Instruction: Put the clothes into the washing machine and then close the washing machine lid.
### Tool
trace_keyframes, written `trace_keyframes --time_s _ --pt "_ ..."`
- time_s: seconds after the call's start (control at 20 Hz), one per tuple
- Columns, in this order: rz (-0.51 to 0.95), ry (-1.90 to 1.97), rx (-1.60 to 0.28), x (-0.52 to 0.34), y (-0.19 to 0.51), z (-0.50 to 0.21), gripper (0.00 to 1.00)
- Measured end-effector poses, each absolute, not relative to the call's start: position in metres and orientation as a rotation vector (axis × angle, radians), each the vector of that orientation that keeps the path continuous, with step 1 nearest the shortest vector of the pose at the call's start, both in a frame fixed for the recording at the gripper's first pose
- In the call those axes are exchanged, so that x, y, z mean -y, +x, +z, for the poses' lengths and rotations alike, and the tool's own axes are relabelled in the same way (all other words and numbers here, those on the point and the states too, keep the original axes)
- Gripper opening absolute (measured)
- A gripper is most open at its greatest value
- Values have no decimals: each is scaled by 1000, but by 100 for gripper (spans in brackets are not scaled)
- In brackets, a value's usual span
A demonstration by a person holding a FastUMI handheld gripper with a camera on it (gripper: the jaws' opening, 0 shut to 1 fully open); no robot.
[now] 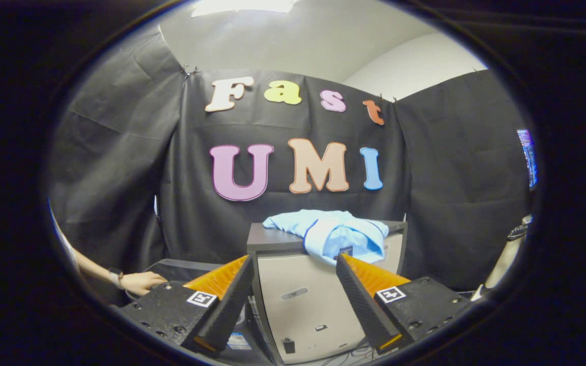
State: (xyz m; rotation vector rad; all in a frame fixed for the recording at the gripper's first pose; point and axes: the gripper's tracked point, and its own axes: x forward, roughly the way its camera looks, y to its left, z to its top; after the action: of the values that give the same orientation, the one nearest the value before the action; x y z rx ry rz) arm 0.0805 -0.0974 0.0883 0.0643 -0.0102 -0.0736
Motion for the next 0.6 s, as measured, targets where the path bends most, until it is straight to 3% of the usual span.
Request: trace_keyframes --time_s 0.6 --pt "-93 71 21 103 91 99 98"
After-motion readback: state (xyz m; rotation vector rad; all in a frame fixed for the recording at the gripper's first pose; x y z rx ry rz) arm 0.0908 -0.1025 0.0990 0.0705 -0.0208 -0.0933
